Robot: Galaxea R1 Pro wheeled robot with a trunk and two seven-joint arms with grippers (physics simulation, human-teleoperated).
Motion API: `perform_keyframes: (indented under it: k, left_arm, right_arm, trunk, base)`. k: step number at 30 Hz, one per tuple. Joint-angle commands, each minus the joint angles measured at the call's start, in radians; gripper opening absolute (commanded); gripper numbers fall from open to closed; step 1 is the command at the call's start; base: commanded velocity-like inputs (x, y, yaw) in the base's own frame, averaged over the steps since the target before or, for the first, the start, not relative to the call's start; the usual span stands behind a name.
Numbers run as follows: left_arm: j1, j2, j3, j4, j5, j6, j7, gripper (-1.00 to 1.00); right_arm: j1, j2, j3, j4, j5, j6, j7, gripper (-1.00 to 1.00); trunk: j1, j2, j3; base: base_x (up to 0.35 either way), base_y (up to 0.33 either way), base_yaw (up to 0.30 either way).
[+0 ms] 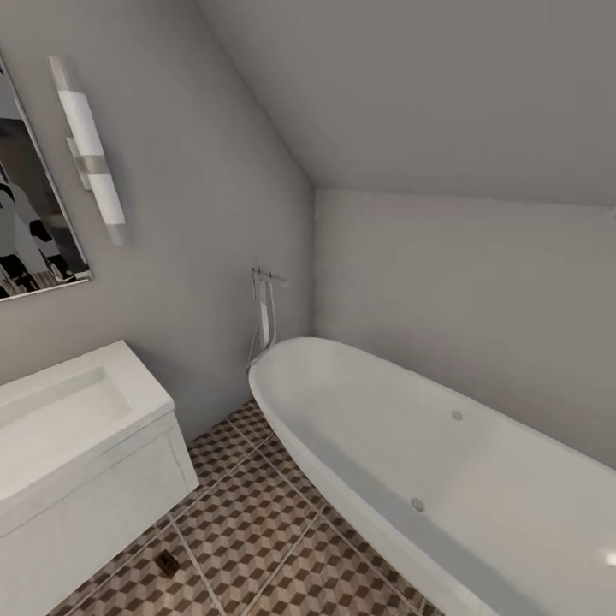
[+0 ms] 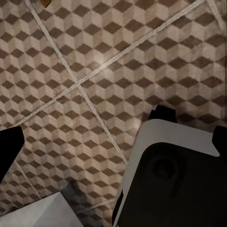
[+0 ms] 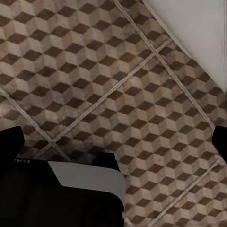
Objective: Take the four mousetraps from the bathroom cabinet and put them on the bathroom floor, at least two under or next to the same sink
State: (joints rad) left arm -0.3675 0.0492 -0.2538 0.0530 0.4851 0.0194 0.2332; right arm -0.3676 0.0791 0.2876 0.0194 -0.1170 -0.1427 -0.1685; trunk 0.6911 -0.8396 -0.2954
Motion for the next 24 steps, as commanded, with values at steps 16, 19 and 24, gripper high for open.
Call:
perform_keyframes:
  k: [16,19,24]
  left_arm:
    - [-0.001,0.0,-0.009,0.001,0.007,0.002,0.001,1.0]
    - [-0.001,0.0,-0.009,0.001,0.007,0.002,0.001,1.0]
    - [-0.001,0.0,-0.009,0.001,0.007,0.002,0.001,1.0]
  right_arm:
    - [-0.001,0.001,0.008,0.003,-0.01,-0.005,-0.002,1.0]
    - [-0.001,0.001,0.008,0.002,-0.01,-0.005,-0.002,1.0]
    - [-0.001,0.001,0.008,0.003,-0.01,-0.005,-0.002,1.0]
  trunk:
    - [0.0,-0.001,0.013]
    - [0.0,-0.001,0.016]
    - [0.0,-0.001,0.021]
  base:
    - [0.0,0.0,-0.283]
    - [0.0,0.0,-0.281]
    - [0.0,0.0,-0.28]
